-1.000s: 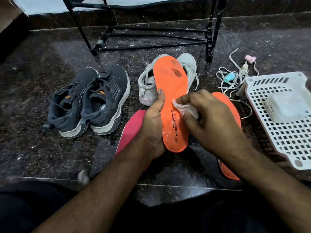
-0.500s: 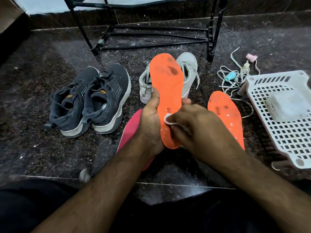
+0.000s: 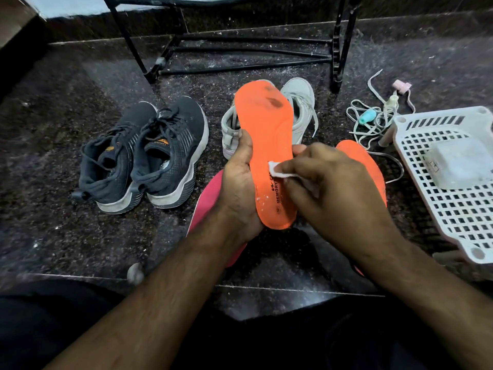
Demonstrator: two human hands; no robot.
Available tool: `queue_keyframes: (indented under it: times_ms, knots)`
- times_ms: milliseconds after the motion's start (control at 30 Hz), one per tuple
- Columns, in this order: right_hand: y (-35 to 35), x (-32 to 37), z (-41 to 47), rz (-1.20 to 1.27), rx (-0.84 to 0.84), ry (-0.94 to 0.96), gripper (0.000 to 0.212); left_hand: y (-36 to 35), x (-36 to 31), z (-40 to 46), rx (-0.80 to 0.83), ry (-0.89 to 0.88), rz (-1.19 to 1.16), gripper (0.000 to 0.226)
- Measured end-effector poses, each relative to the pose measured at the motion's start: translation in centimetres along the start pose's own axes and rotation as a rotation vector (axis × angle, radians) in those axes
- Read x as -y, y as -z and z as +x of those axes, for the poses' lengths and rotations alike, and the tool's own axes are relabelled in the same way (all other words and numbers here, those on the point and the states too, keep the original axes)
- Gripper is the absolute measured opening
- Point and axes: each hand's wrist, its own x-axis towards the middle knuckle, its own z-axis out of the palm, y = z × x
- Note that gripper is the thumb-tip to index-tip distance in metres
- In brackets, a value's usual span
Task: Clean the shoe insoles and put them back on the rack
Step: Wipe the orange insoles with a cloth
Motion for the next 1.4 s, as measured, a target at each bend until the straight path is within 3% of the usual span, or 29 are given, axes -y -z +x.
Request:
queue_keyframes:
  times_ms: [167,367,600,767,900,1133,1333,1400]
  knots:
    - [-0.6,0.6,-0.3,0.063,0.161,0.07,0.027,0.8,-0.3,0.1,-0.077,-0.01,0.057,0.09]
    - [0.2,-0.6,0.3,0.145,-0.029,-0.04,0.023,0.7,0.1,0.3,-0.039,-0.003,0.029,0.085]
    - [-0.9,0.1,-0.1,0.073,0.144,0.061,0.034,0.9,-0.4,0.2,-0.042,0.015,0.003,0.088]
    - [-0.4,0.4,-0.2,0.08,0.138,0.108,0.034,1.0,-0.5,0.1,-0.053,0.034,0.023,0.088]
    - [-0.4,0.7,-0.4,0.144,0.042,0.068,0.03,0.4,-0.4,-0.2,-0.076,-0.007,-0.027,0.081]
    - [-0.4,1.2,-0.5,0.049,0.174,0.245,0.024,0.9,-1.0,-0.2,-0.184,0.004,0.039,0.077]
    - [0.4,0.6,-0.3,0.159,-0.03,0.115,0.026,0.1,-0.6,-0.1,-0.103,0.018,-0.011,0.066]
    - [-0.1,0.8,-0.4,0.15,-0.016,0.119,0.029,0.1,-0.5,-0.2,-0.094,0.009,-0.025,0.065]
